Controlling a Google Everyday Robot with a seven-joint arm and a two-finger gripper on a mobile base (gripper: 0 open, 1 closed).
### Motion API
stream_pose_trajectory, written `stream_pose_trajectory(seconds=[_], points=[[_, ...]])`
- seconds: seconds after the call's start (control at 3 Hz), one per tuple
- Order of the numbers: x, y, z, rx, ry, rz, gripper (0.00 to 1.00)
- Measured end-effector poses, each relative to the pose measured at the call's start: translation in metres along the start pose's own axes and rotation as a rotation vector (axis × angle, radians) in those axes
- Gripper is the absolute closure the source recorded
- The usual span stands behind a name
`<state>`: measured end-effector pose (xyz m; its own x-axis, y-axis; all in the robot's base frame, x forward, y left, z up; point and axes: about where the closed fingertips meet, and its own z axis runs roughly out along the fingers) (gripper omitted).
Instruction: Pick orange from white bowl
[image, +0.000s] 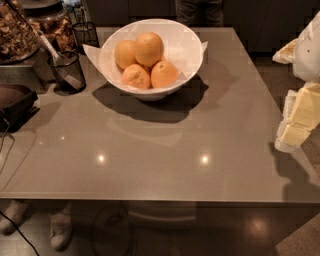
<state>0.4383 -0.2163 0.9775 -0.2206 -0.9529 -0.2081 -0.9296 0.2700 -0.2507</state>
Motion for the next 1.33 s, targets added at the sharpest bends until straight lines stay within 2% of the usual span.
stream_pose_trajectory(seconds=[0.33, 0.67, 1.0, 1.33], points=[[-0.001, -0.001, -0.001, 0.006, -0.003, 0.0, 0.0], [-0.014, -0.018, 0.0, 0.073, -0.056, 0.076, 0.0], [-0.035, -0.046, 0.001, 0.126, -0.158, 0.17, 0.0], [-0.058, -0.063, 0.003, 0.115, -0.217, 0.162, 0.0]])
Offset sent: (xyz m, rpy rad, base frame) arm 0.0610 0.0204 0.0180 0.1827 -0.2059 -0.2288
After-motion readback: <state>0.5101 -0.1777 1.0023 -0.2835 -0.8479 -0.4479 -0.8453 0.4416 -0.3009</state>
